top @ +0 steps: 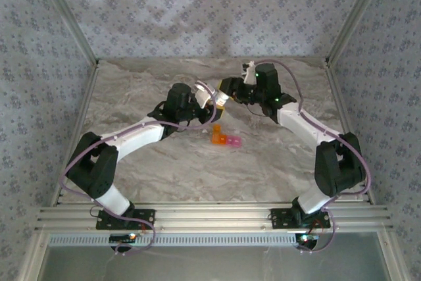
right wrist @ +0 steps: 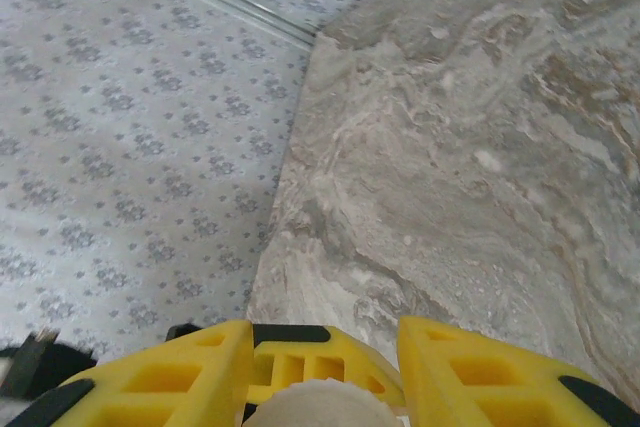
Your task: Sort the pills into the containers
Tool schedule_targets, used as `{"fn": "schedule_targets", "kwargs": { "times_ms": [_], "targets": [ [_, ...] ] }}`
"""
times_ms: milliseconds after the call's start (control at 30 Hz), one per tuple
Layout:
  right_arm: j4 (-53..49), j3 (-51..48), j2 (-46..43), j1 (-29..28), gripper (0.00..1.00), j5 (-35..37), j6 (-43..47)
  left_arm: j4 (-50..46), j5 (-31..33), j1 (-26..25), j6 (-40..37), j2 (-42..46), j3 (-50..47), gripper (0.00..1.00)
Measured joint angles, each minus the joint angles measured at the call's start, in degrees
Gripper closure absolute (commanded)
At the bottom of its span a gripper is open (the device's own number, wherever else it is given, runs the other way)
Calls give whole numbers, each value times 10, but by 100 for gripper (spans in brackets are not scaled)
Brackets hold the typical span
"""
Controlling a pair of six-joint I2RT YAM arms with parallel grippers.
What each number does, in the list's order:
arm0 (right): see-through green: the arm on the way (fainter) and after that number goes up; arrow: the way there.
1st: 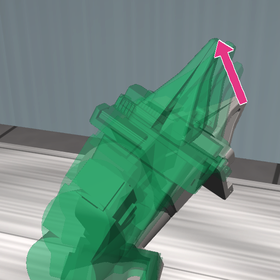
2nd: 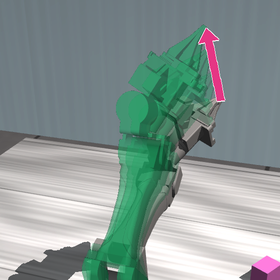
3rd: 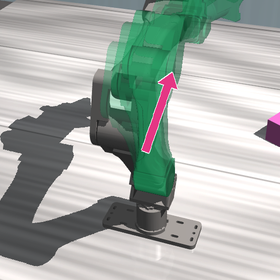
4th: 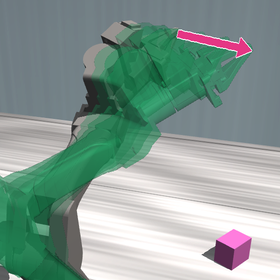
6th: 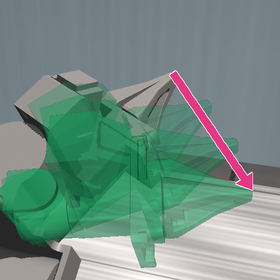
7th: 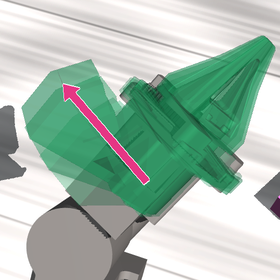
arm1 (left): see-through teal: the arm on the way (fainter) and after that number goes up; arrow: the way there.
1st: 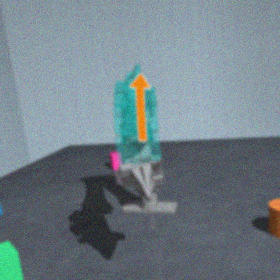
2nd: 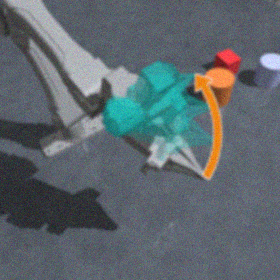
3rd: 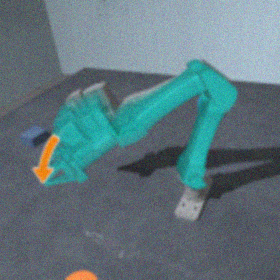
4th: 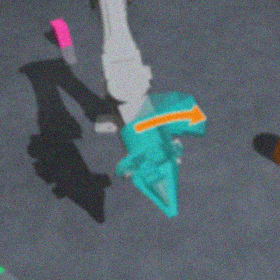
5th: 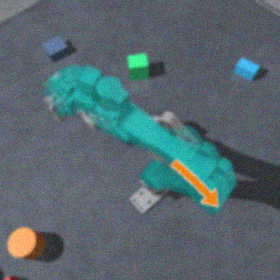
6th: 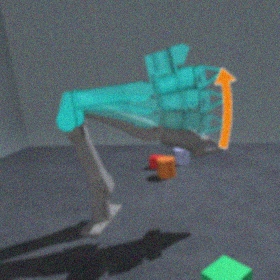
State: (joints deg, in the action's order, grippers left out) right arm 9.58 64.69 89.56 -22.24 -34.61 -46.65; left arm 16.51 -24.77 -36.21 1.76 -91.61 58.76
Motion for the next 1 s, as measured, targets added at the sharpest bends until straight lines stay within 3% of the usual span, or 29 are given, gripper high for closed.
{"fn": "schedule_targets", "kwargs": {
  "times_ms": [200, 300, 433, 633, 1000],
  "targets": [
    [79, -19, -6, 17, 56, -47, 8, 31, -43, 7, 45, 0, 2, 100],
    [86, -20, -6, 30, 29, -52, 7, 41, -44, 11, 53, 0, 7, 100],
    [77, -21, -12, 45, 11, -48, -1, 42, -34, 15, 47, 0, 10, 100],
    [10, -21, -50, 56, 6, -5, -15, 27, -4, 14, 18, 0, 10, 100],
    [-46, -21, -55, 36, 7, 49, -57, -5, 28, 10, -26, 0, 10, 100]
  ]
}}
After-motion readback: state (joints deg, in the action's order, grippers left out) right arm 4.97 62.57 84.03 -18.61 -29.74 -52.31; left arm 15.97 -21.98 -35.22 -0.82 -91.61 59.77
